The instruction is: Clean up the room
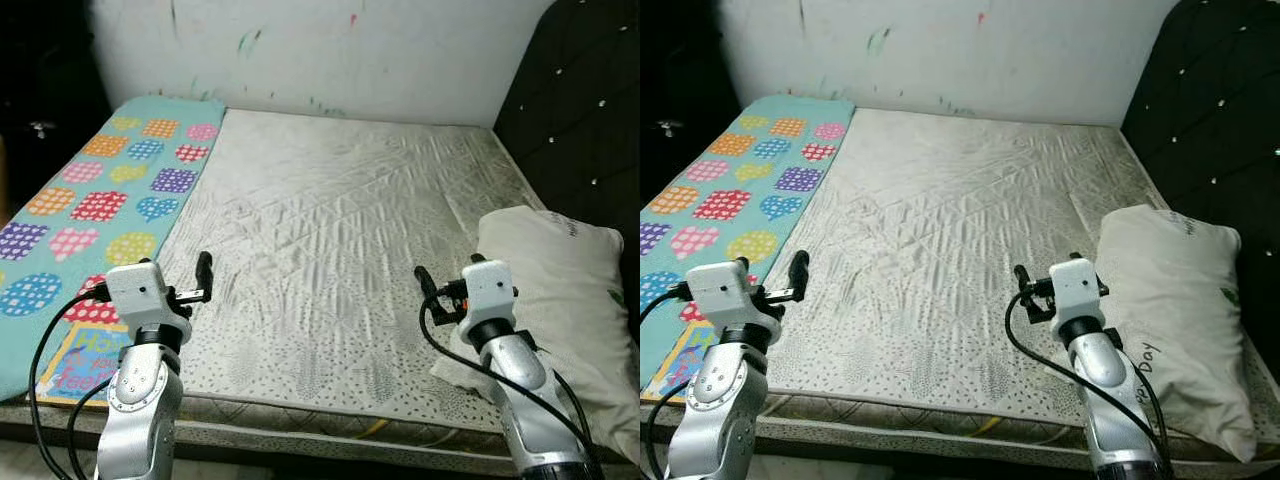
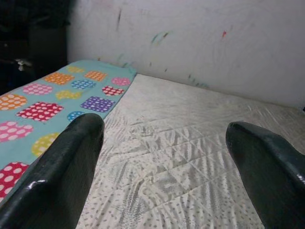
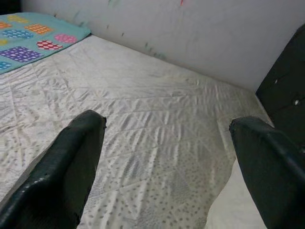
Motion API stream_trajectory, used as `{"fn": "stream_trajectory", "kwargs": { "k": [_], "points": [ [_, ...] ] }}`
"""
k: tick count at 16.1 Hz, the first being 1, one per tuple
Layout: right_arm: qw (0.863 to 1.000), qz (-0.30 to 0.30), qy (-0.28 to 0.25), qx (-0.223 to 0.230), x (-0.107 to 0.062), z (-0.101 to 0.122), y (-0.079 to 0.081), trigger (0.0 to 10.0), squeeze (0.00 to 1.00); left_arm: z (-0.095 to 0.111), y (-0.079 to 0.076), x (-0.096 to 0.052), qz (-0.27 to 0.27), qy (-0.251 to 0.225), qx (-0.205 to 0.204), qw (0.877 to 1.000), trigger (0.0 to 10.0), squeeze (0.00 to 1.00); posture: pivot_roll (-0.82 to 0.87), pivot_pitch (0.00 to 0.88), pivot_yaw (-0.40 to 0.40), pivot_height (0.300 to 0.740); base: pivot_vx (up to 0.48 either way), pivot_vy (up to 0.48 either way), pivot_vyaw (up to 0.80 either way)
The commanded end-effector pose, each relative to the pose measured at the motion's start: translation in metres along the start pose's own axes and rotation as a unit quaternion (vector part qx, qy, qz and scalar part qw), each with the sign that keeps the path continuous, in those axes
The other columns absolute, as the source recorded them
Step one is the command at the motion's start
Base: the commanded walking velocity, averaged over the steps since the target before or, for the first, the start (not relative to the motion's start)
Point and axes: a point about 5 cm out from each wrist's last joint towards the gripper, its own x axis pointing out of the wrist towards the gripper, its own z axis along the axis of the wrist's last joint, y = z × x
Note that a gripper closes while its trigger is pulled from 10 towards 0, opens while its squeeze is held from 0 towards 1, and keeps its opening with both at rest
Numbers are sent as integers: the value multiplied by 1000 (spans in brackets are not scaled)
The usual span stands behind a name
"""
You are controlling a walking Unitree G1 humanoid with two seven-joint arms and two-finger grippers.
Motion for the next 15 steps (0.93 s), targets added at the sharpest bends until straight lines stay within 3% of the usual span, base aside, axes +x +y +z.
{"fn": "stream_trajectory", "kwargs": {
  "k": [1, 4, 15],
  "points": [
    [1000, 7, -2, 5, 2, 0, 1, 10000, 0, -1, -3, 4, -7, 6, 8, 1000, 10000, 0, -75, 0, -46, 740, 0, 0, 0],
    [1000, 8, -2, 11, 0, -1, 3, 10000, 0, 0, -3, 4, -5, 4, 7, 1000, 10000, 0, -76, 0, -45, 740, 0, 0, 0],
    [1000, 16, -8, 13, 2, 2, 3, 10000, 0, 0, -4, 6, -7, 4, 7, 1000, 10000, 0, -80, 0, -47, 740, 0, -330, 0]
  ]
}}
